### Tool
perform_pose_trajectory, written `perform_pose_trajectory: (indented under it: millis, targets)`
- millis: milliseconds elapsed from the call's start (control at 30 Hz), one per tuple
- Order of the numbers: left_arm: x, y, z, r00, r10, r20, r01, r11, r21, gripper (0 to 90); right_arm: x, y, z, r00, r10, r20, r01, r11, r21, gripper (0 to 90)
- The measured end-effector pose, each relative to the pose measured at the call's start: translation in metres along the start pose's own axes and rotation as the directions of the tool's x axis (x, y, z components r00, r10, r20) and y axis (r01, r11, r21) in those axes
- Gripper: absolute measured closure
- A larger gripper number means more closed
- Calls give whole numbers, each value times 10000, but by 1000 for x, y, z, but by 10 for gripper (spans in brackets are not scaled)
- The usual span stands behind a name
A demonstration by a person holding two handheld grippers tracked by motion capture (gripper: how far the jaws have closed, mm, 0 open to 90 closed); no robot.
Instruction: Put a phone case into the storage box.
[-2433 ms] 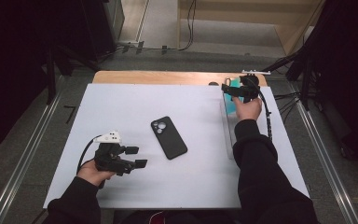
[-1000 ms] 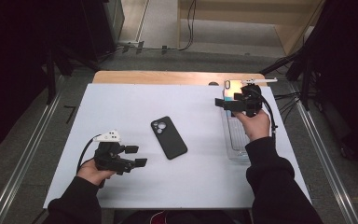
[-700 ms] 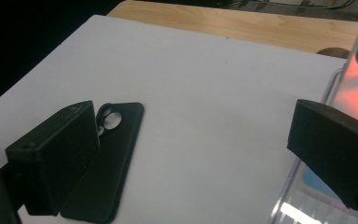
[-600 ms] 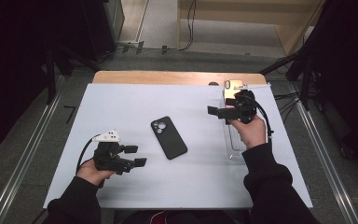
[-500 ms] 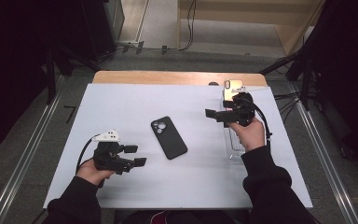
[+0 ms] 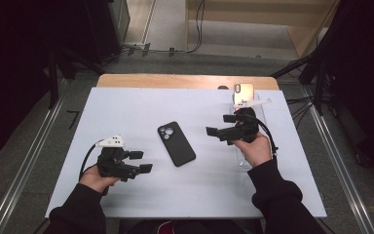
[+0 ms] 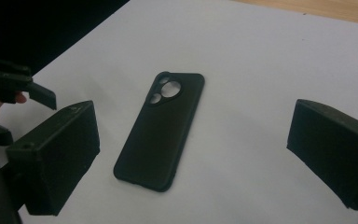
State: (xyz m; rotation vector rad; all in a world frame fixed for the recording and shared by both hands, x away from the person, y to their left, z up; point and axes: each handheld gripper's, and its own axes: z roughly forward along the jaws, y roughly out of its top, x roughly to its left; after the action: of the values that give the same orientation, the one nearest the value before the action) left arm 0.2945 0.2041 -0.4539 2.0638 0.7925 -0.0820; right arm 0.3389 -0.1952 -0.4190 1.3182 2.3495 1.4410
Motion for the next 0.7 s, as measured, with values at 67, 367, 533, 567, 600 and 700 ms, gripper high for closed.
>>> perform_pose_trajectory:
  millis: [67, 367, 533, 567, 600, 700]
  targets:
    - [0, 0, 0, 10000, -7, -3, 7, 10000, -6, 287, 3, -2, 1, 9999, -123, -89, 123, 9999, 0, 8]
    - [1, 0, -2, 10000, 6, -32, -6, 10000, -47, 288, 20, -14, 8, 9966, -292, -765, 304, 9994, 142, 9]
    - [2, 0, -2, 10000, 6, -37, -6, 10000, -59, 288, 27, -21, 9, 9936, -439, -1038, 449, 9990, 76, 9]
    - [2, 0, -2, 10000, 6, -34, -6, 10000, -65, 287, 29, -23, 10, 9928, -458, -1104, 469, 9989, 78, 9]
    - [2, 0, -2, 10000, -21, -47, 20, 10000, -69, 287, 30, -24, 10, 9924, -486, -1132, 498, 9987, 79, 9]
    - [2, 0, -3, 10000, -3, -34, 2, 10000, -55, 287, 33, -28, 10, 9903, -473, -1303, 485, 9988, 59, 9]
